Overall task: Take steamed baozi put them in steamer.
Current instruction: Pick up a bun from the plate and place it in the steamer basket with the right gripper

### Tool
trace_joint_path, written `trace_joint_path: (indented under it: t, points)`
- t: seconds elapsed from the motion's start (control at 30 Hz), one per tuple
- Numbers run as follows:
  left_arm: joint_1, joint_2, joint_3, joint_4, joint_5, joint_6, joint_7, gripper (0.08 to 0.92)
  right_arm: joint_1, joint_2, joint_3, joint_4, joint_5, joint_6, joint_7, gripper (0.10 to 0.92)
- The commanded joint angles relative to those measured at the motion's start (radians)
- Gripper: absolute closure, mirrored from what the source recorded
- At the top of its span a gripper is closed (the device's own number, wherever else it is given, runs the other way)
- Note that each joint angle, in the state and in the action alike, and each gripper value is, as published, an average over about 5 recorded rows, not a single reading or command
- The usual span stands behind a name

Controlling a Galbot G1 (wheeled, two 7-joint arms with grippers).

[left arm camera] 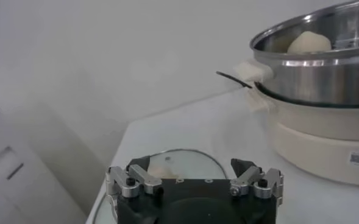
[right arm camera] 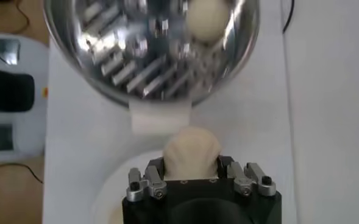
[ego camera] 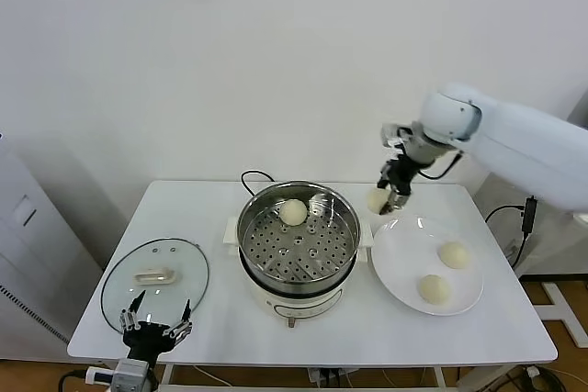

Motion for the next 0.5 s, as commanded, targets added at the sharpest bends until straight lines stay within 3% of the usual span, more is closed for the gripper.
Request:
trace_joint_path:
  t: [0.03,0.23,0.5]
  points:
    - [0.006,-0.009,0.009,-0.012,0.017,0.000,-0.010,0.177,0.108,0.311,-0.105,-0.055,0.199,-0.131,0.033,0.499]
    - [0.011,-0.010,0.018,-0.028,0.018,0.003,-0.011,0.177,-0.013,0.476,-0.094,-0.165,0.185,-0.140,0.066,0.499]
    - [0.008,-0.015,0.025,-0.033,0.004,0.006,-0.011,0.177,-0.125,0.571,-0.094,-0.226,0.131,-0.158,0.096,0.499]
